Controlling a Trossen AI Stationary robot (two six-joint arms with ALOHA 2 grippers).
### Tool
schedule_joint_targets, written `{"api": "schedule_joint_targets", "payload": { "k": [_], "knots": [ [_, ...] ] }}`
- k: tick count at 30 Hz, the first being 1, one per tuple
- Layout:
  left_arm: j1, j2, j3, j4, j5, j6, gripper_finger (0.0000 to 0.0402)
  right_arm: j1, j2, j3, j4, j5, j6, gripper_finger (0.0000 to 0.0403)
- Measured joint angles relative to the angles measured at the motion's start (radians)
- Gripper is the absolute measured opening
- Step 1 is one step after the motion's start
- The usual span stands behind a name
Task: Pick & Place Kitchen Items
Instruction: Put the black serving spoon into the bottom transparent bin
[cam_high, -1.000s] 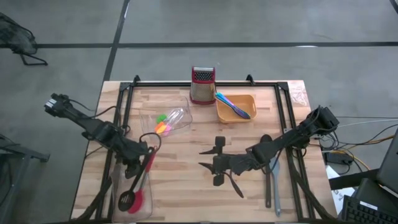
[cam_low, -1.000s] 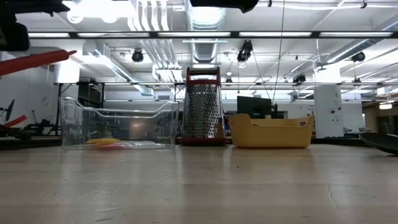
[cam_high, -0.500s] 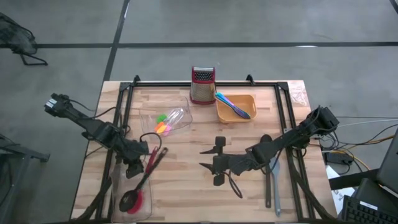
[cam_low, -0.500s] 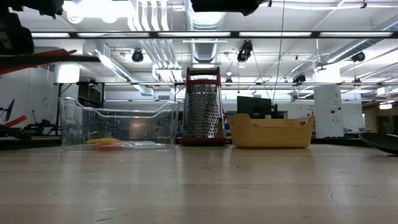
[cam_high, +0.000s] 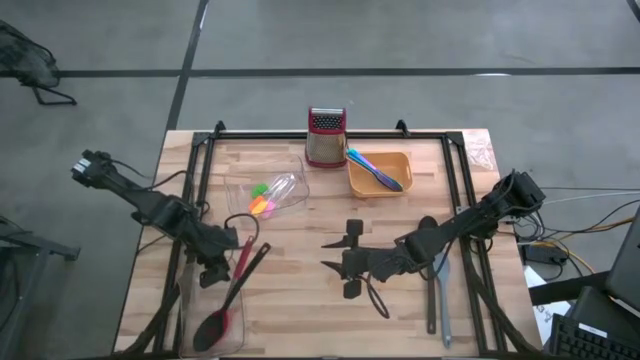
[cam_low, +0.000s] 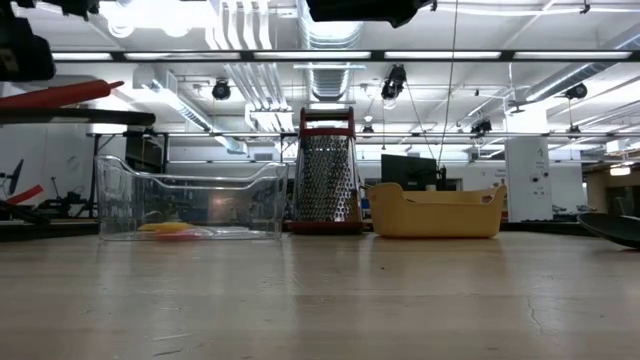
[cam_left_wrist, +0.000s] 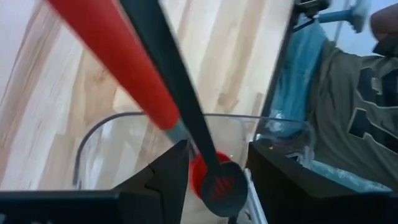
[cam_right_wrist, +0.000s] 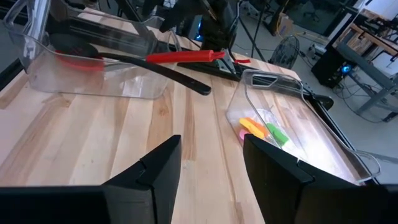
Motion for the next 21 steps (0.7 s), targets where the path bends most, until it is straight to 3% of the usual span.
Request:
{"api": "schedule_joint_targets", "payload": {
  "k": [7,11,17,21],
  "knots": [
    [0.001,-0.001,0.082,0.051,-0.012,0.068,0.0172,0.0,0.0,0.0,-0.008,0.0,0.005,0.0178],
    [0.001,-0.001,0.127,0.145,-0.119,0.171,0.0172,0.0,0.0,0.0,-0.014,0.0,0.009,0.0186],
    [0.0,0.023,0.108,0.421,-0.359,0.444,0.0172,0.0,0.0,0.0,-0.097,0.0,0.068,0.0188],
    [-0.003,0.077,0.036,0.684,-0.399,0.659,0.0172,0.0,0.001,0.0,-0.179,-0.001,0.152,0.0177]
  ]
}}
